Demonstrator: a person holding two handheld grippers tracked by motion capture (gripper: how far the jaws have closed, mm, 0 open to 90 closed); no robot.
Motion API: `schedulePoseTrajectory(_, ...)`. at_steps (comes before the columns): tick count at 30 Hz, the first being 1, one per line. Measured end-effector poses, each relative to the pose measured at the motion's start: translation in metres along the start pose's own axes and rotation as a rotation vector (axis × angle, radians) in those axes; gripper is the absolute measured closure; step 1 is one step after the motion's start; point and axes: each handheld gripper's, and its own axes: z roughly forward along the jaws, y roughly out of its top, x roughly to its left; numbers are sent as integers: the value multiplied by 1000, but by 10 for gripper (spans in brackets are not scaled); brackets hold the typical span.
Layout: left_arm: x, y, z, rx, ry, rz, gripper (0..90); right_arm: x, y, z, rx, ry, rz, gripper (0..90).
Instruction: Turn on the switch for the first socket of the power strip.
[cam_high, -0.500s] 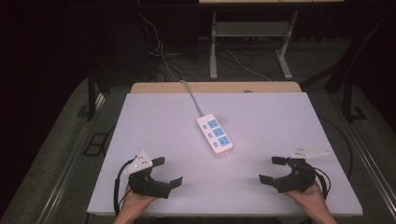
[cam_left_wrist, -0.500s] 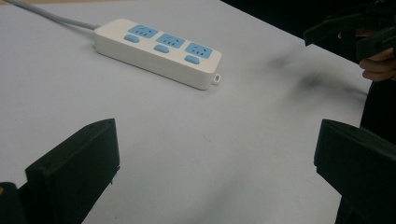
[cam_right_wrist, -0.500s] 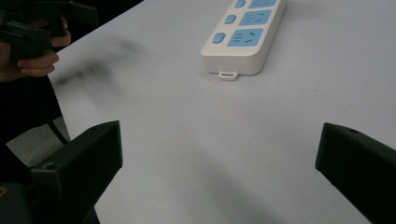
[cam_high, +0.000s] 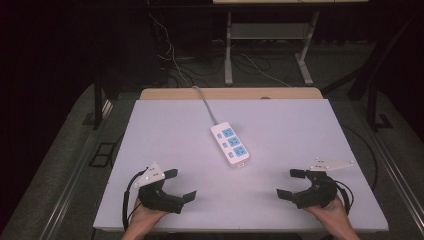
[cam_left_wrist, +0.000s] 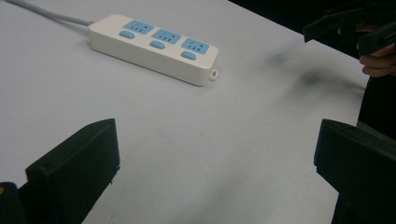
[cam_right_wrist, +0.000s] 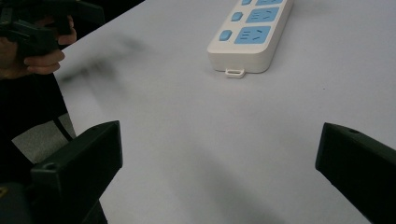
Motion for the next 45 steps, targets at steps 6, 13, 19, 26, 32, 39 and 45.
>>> schedulePoseTrajectory(6, -1, 1, 0, 8, -3, 1, 0, 1, 0, 3, 6, 2, -3, 1)
schedulePoseTrajectory(13, -2, 3, 1, 18, -13, 8, 0, 1, -1, 4, 14, 5, -3, 1)
schedulePoseTrajectory(19, -3, 7, 3, 37, -21, 19, 0, 0, -1, 4, 10, 4, 4, 1)
schedulePoseTrajectory(26, -1, 12, 4, 46, -29, 23, 0, -1, -1, 4, 13, 0, 5, 1)
schedulePoseTrajectory(32, 3, 19, 5, 56, -41, 14, 0, -2, -1, 4, 14, -1, 8, 1)
schedulePoseTrajectory(39, 6, 28, 9, 72, -54, 19, 0, -2, -2, 4, 16, -3, 12, 1)
schedulePoseTrajectory(45, 11, 37, 12, 74, -60, 21, 0, -3, -2, 3, 17, -4, 14, 1)
